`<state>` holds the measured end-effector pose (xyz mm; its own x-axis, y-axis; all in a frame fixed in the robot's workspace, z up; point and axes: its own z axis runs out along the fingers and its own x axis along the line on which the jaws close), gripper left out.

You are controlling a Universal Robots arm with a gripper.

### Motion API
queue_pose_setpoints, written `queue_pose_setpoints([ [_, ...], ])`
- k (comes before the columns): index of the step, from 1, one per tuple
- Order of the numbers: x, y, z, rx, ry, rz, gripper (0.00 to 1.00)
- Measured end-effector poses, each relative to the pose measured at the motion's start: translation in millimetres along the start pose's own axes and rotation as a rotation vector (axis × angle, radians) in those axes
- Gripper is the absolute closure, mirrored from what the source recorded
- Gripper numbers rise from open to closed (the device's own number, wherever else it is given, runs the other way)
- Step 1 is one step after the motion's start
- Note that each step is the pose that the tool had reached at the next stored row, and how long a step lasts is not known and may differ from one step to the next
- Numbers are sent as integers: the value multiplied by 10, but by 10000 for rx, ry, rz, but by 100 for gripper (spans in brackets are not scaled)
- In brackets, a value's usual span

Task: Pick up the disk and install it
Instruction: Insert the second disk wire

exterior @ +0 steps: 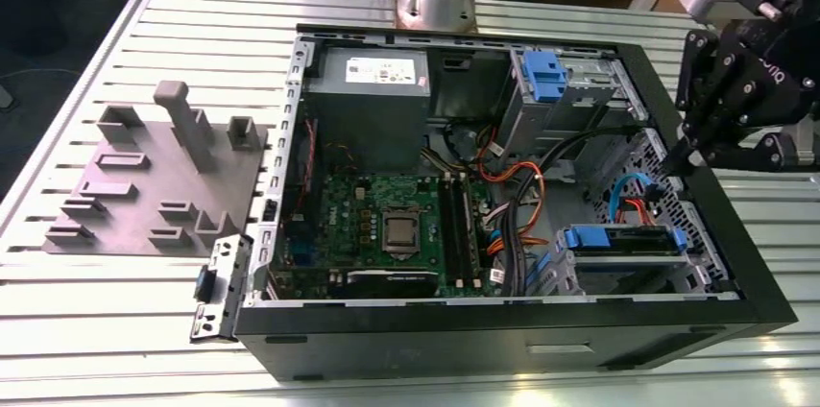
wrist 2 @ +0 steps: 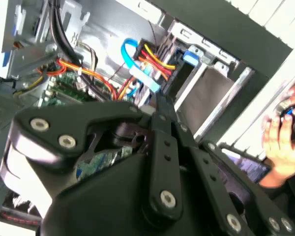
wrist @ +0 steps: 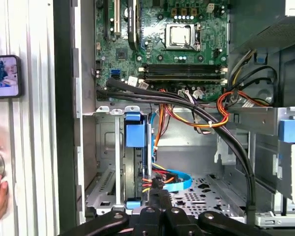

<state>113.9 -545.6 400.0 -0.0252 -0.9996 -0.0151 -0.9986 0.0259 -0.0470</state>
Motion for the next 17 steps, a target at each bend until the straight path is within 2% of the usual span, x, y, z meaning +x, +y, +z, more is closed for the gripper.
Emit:
queue_pose_setpoints([
  [4,1,3,60,0,4,0,89],
  [17,1,4,91,0,4,0,89],
])
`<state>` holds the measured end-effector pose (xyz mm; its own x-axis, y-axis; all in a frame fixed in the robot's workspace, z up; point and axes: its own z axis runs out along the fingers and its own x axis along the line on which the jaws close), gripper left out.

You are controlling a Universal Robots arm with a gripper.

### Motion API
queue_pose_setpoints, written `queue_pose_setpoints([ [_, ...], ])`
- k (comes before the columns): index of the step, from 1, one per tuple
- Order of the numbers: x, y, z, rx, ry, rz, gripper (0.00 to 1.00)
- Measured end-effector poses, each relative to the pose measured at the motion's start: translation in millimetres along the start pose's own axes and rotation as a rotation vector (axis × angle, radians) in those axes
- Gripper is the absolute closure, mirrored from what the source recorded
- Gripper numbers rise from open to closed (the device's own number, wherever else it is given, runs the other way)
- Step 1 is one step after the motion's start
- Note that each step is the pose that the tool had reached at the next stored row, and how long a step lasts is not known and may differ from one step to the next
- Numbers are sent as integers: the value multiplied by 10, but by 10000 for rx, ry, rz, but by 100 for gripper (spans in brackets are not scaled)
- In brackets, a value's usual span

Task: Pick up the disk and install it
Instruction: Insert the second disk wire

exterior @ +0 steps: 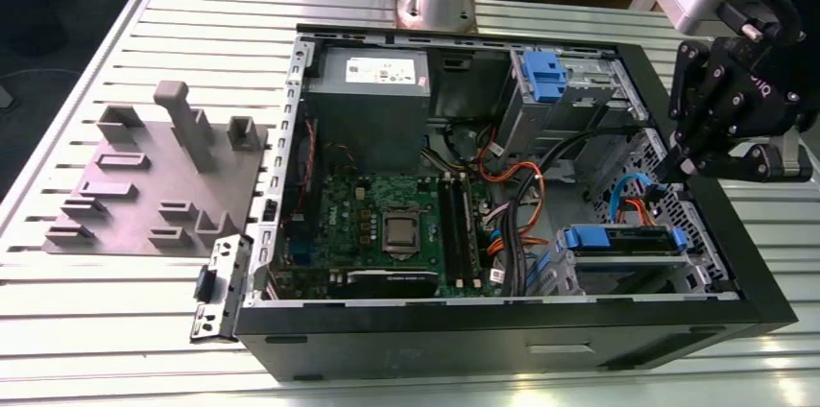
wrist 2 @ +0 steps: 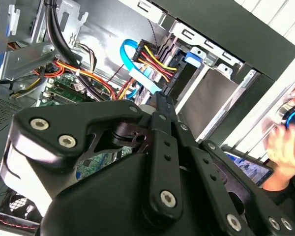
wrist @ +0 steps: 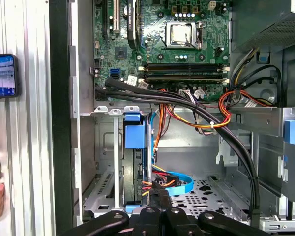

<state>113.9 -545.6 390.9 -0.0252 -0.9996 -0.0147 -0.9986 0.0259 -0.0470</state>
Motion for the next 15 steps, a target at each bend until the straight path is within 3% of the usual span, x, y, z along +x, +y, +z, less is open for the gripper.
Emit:
queue_pose_setpoints([
  [15,1,32,5,0,0,0,89],
])
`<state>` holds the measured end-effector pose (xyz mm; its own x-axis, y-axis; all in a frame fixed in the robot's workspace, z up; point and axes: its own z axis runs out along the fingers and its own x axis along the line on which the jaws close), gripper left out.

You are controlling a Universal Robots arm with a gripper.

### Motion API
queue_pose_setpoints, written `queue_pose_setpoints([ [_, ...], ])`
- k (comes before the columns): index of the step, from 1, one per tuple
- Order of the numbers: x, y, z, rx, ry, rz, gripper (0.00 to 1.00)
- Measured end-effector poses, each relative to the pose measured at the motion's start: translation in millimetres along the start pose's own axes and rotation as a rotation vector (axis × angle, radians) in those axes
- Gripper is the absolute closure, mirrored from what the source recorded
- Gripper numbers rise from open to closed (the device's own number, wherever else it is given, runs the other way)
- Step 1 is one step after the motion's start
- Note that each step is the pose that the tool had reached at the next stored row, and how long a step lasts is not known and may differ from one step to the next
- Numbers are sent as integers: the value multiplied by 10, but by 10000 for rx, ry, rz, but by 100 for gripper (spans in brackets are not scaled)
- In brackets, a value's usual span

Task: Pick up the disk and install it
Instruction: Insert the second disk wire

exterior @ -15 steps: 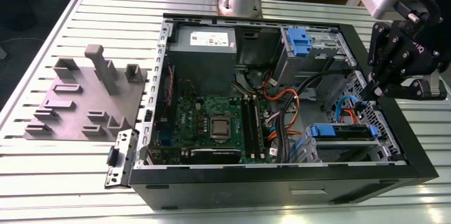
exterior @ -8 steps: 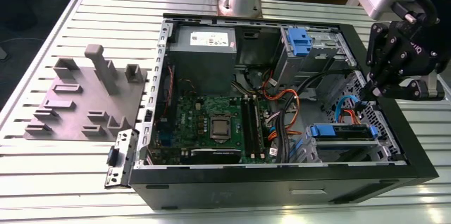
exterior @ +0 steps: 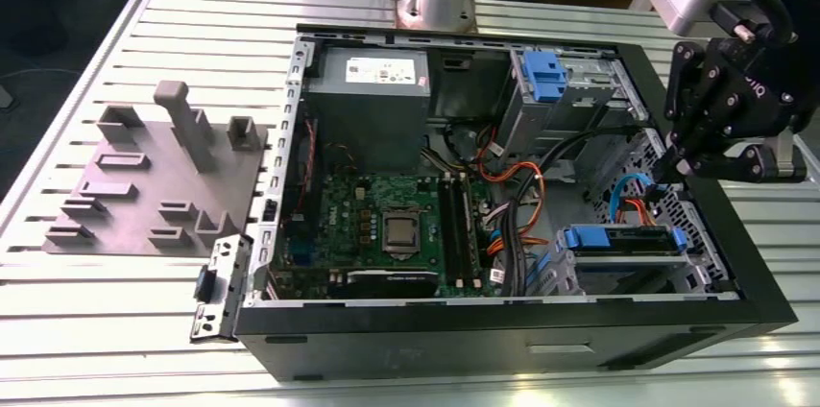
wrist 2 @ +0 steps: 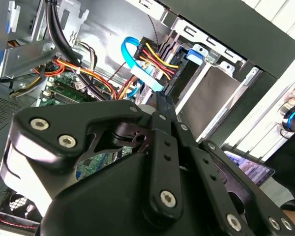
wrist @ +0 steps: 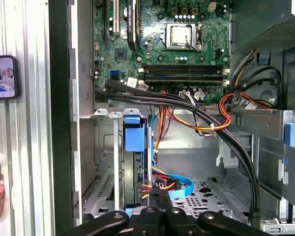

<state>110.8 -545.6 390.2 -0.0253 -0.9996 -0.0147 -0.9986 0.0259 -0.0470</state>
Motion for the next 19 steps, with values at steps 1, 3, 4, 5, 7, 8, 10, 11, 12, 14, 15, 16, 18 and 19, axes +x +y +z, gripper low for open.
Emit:
queue_pose_setpoints([
  [1,0,1,0,0,0,0,89],
  [3,0,2,0,0,0,-1,89],
  [4,0,3,0,0,-1,0,89],
  [5,0,3,0,0,0,0,89],
  [7,0,4,0,0,0,0,89],
  [8,0,5,0,0,0,0,89],
  [10,0,6,0,0,0,0,82],
  [11,0,7,0,0,0,-1,82],
  [12,0,7,0,0,0,-1,81],
  [14,0,9,-1,0,1,0,81],
  [15,0,10,0,0,-1,0,75],
  [16,0,10,0,0,0,0,75],
  [18,0,12,0,0,0,0,75],
  [19,0,12,-1,0,0,0,75],
])
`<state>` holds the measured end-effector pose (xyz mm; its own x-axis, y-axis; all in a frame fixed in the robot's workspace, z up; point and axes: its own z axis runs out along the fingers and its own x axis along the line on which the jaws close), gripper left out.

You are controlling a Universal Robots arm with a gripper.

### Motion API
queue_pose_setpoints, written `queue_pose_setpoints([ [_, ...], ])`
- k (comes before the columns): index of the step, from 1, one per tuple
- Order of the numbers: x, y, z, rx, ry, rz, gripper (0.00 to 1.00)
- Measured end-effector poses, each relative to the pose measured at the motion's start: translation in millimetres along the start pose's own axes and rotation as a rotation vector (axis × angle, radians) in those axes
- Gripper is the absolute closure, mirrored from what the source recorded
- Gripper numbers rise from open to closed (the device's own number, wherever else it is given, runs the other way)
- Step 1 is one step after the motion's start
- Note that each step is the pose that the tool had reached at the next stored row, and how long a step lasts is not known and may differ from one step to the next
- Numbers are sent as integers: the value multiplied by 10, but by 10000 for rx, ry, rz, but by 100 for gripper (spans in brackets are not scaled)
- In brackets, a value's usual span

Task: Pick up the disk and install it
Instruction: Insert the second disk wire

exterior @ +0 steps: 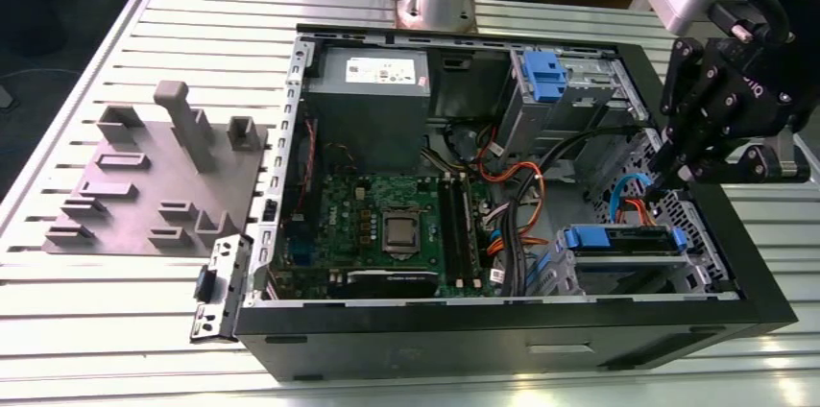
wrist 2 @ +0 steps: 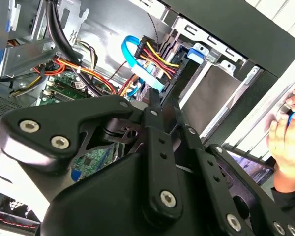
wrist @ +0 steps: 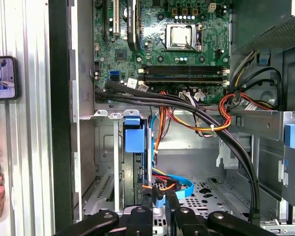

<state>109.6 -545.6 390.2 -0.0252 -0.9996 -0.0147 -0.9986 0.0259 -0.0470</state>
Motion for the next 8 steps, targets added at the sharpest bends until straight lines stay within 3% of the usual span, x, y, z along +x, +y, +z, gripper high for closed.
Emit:
queue_pose_setpoints([
  [8,0,1,2,0,3,0,75],
])
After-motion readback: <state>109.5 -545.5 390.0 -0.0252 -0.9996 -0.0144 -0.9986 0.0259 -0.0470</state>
